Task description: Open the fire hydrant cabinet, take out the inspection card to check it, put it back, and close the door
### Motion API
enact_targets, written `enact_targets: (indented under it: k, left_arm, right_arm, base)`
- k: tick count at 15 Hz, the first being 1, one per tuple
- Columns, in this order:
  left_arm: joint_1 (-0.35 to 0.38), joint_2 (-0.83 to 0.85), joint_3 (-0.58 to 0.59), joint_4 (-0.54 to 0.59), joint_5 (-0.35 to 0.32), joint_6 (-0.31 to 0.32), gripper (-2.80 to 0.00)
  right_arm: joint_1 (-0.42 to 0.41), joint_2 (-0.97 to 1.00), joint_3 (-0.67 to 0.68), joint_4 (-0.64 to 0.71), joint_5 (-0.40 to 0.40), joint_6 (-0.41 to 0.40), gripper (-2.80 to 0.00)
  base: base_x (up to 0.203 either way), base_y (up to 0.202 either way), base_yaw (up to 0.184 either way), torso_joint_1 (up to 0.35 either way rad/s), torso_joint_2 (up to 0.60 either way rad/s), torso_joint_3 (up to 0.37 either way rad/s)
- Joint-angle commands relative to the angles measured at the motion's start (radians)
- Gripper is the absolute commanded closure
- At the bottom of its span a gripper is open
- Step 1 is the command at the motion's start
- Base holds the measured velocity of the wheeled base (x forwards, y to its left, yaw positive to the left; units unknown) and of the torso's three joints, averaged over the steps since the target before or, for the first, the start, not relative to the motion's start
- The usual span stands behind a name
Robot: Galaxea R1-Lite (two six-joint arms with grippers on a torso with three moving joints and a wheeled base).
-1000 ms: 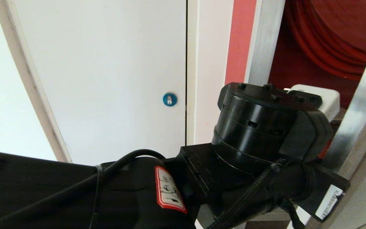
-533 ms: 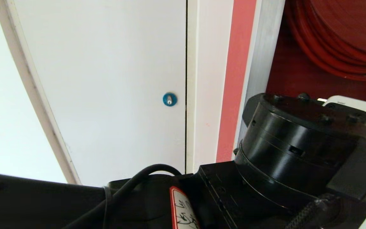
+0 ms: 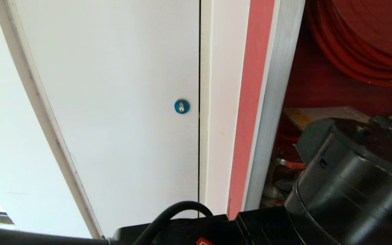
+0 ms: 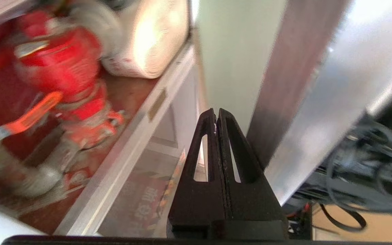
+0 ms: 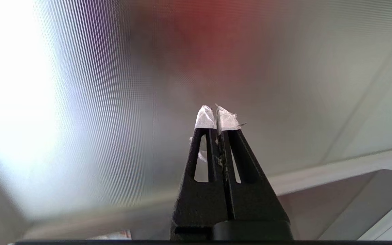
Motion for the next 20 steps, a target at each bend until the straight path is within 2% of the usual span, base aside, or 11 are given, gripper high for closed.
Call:
enact_targets:
  k: [1, 5, 8, 13, 20]
  left_arm:
    - [-0.01, 0.001, -0.002, -0.002, 0.001, 0.005, 0.0]
    - [-0.006, 0.004, 0.004, -0.002, 0.001, 0.005, 0.0]
    - [0.041, 0.004, 0.017, -0.003, 0.001, 0.005, 0.0]
    - [0.225, -0.004, 0.088, -0.011, 0.001, 0.002, 0.0]
    - [0.501, -0.185, 0.368, -0.019, -0.001, 0.007, 0.0]
  right_arm:
    - [0.0, 0.001, 0.002, -0.001, 0.001, -0.001, 0.0]
    - [0.0, 0.001, 0.002, 0.0, 0.001, -0.001, 0.0]
    - [0.0, 0.001, 0.002, 0.0, 0.001, -0.001, 0.0]
    - [0.0, 0.001, 0.002, 0.0, 0.001, -0.001, 0.0]
    - [0.0, 0.001, 0.002, 0.0, 0.001, -0.001, 0.0]
  base:
    - [0.0, 0.0, 0.0, 0.0, 0.0, 0.0]
    - [0.0, 0.0, 0.0, 0.0, 0.0, 0.0]
    - [0.0, 0.0, 0.0, 0.0, 0.0, 0.0]
    - [0.0, 0.0, 0.0, 0.0, 0.0, 0.0]
    - [0.0, 0.0, 0.0, 0.0, 0.0, 0.0]
